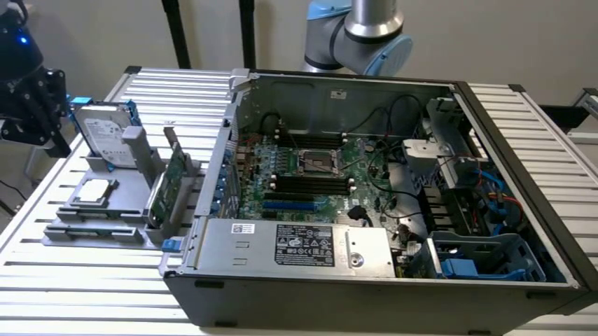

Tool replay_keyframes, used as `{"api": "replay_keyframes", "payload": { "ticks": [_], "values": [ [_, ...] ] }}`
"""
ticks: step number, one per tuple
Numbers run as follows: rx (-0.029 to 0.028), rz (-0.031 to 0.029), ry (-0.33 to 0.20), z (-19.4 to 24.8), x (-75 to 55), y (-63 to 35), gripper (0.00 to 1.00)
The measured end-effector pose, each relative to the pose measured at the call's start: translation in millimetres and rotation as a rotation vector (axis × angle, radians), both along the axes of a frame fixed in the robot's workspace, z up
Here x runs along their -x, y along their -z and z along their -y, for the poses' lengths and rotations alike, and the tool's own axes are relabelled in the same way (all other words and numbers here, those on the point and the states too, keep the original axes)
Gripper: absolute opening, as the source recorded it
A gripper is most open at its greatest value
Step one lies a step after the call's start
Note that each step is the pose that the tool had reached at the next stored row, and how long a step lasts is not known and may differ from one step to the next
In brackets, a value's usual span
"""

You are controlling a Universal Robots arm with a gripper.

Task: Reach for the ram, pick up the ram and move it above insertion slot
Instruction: 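Pick up the ram and move it above insertion slot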

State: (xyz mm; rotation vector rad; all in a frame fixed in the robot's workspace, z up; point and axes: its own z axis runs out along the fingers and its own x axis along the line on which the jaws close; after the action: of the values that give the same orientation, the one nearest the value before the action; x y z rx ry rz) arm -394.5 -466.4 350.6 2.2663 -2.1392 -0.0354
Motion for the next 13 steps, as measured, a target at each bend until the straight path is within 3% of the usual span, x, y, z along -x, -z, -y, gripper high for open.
{"api": "replay_keyframes", "payload": {
  "ticks": [5, 7, 8, 11, 13],
  "values": [
    [-0.0001, 0.0002, -0.017, 0.1, 0.4, 0.1, 0.12],
    [0.0000, 0.0000, -0.017, 0.2, 0.4, 0.0, 0.24],
    [0.0002, -0.0002, -0.017, 0.4, 0.3, 0.0, 0.24],
    [0.0000, 0.0002, -0.017, 2.0, 0.4, 1.6, 0.36],
    [-0.0001, 0.0003, -0.017, 4.2, 0.4, 4.5, 0.36]
  ]
}}
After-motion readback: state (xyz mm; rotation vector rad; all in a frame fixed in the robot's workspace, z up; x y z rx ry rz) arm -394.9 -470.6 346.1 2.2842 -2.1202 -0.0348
